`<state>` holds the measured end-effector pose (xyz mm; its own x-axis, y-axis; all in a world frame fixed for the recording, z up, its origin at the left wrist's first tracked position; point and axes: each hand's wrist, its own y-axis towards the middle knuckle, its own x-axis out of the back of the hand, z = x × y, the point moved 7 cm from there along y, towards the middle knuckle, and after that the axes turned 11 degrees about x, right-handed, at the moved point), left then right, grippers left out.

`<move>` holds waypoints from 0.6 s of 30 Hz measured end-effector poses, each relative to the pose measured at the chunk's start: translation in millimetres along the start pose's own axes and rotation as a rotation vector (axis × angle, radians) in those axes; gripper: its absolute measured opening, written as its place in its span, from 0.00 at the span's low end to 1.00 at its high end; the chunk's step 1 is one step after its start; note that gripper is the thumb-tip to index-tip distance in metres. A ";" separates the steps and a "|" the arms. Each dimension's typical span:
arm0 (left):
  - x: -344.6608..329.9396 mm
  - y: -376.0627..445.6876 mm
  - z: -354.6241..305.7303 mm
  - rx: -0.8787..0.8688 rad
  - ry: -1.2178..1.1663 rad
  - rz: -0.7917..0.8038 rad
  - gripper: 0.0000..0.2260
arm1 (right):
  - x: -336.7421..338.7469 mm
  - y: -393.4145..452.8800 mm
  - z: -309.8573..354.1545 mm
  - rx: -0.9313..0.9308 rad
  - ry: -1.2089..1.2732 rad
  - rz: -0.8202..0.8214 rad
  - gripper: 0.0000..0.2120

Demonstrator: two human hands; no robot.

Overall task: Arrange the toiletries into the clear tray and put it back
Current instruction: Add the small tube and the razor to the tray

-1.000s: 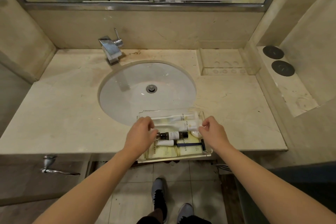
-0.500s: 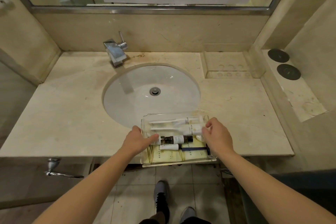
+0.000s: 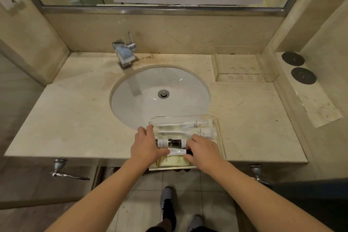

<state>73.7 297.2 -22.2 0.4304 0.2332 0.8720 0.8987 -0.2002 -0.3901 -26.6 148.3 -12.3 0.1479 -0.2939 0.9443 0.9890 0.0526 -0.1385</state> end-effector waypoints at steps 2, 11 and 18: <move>-1.6 -0.9 -0.7 0.006 0.000 0.002 0.47 | -2.4 -2.4 -0.4 -0.010 -0.011 0.005 0.15; 1.0 -1.7 3.1 0.014 -0.024 -0.006 0.47 | 1.6 -1.6 1.8 0.034 0.077 -0.044 0.11; 4.6 -2.3 -3.3 0.015 -0.068 -0.024 0.43 | 19.8 -6.4 -24.9 -0.079 0.429 -0.066 0.07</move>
<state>73.3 295.6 -16.3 0.4128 0.3019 0.8593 0.9099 -0.1798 -0.3740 -29.8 118.4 -0.2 0.0578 -0.6647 0.7449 0.9916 -0.0483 -0.1200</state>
